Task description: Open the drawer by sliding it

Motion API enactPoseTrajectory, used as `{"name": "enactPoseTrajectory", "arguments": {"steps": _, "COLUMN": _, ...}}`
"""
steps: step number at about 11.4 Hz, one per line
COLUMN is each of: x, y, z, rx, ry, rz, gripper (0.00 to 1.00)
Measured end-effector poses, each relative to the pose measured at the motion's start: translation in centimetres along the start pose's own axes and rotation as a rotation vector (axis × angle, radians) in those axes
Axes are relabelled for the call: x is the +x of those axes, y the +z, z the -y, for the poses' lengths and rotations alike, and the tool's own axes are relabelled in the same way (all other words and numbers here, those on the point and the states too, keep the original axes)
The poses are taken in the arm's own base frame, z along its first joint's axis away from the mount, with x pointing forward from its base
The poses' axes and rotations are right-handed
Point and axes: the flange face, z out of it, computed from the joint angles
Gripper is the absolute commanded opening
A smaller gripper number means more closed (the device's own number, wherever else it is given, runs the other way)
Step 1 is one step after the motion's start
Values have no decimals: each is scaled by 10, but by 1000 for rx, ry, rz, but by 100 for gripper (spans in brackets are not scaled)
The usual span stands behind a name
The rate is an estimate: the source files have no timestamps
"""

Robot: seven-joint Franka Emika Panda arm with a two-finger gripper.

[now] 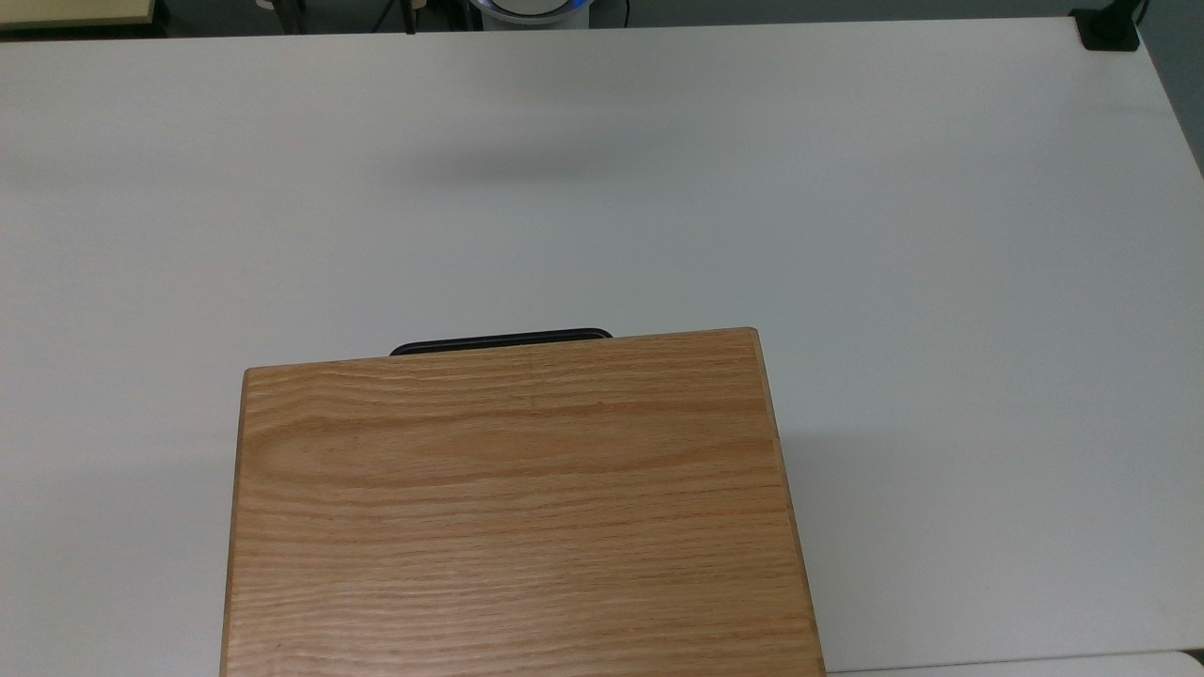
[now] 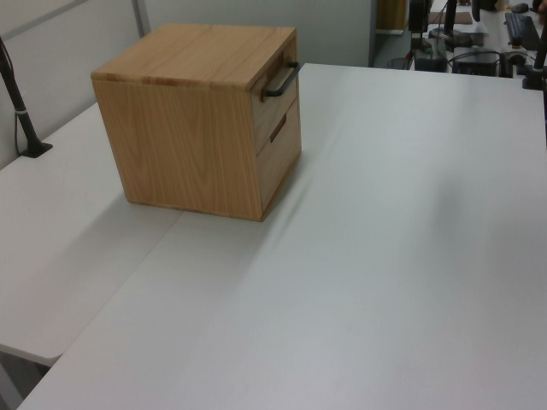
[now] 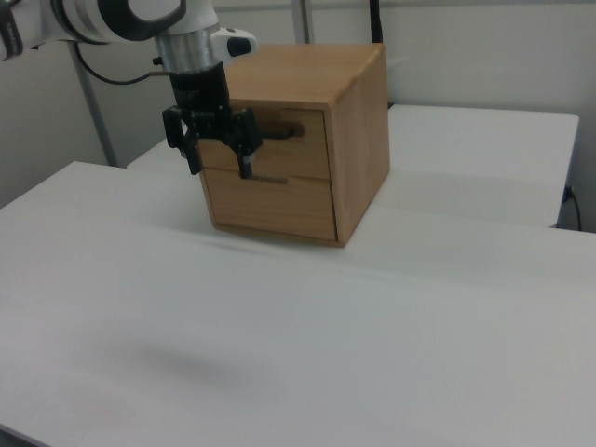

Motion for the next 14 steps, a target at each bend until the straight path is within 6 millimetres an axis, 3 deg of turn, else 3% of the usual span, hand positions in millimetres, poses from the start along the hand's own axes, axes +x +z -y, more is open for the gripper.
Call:
{"name": "enactPoseTrajectory", "arguments": {"steps": 4, "x": 1, "y": -1, "z": 4, "rx": 0, "ry": -43, "rz": -2, "gripper": 100}}
{"name": "enactPoseTrajectory", "arguments": {"steps": 9, "x": 23, "y": -17, "z": 49, "rx": 19, "ry": -108, "rz": -152, "gripper": 100}}
{"name": "enactPoseTrajectory", "arguments": {"steps": 11, "x": 40, "y": -21, "z": 76, "rx": 18, "ry": -82, "rz": -238, "gripper": 100}}
{"name": "enactPoseTrajectory", "arguments": {"steps": 14, "x": 89, "y": -11, "z": 107, "rx": 40, "ry": 93, "rz": -477, "gripper": 95}}
